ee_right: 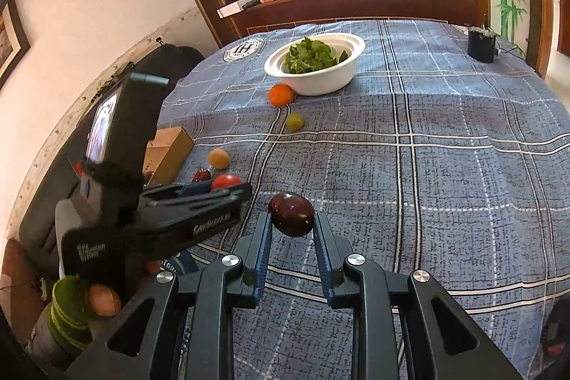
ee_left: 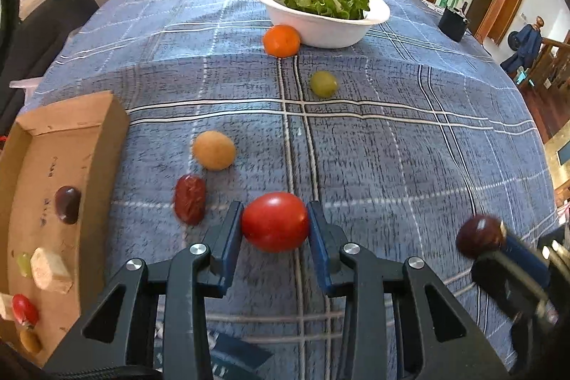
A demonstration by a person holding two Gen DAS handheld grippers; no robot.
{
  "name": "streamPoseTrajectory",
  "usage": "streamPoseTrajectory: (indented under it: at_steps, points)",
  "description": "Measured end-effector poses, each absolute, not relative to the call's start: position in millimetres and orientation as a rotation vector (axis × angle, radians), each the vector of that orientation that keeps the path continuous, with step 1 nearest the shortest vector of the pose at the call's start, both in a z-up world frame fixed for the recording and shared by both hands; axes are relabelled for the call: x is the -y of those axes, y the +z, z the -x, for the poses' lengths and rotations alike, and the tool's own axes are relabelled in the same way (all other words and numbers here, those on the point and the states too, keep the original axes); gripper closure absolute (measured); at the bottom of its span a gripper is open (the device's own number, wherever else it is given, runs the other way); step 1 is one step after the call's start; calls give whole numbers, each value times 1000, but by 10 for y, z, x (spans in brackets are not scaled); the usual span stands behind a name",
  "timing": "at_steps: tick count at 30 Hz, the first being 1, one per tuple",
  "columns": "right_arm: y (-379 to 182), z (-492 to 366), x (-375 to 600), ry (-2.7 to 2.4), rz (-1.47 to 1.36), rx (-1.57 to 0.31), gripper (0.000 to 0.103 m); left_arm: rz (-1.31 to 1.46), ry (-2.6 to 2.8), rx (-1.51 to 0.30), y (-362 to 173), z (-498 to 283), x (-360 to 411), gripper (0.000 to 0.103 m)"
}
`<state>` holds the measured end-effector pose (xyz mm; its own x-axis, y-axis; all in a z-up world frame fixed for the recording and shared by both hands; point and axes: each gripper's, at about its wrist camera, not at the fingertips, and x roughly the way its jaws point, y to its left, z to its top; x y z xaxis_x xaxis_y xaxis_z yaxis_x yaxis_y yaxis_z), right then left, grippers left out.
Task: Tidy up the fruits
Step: 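Grasp the red tomato with the left tool while the right tool grasps the dark plum, then carry the tomato and plum over the cardboard tray with both tools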
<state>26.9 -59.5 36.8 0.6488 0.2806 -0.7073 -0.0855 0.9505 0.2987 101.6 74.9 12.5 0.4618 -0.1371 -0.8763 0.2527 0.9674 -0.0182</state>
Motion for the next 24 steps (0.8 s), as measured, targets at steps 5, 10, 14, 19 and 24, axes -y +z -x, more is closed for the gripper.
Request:
streamPoseTrajectory:
  at_steps: [5,10,14,19,24]
  points:
    - [480,-243,531,220,-240,-820,78,-135,-183,-1039,269,-794,-940,70]
    - [584,-263,346,252,-228,-806,78,-142,-113,-991,465,-627,-1235,70]
    - [650,-293,106,296,-204,-800,79,-132,-66,-959,618,-522,-1514,70]
    - [726,-318,-222,359,-182,-793,79,-100,-8,-944,705,-456,-1873,70]
    - [803,-326,-543,416,-159,-787,79,-78,49,-942,724,-395,-2185,70]
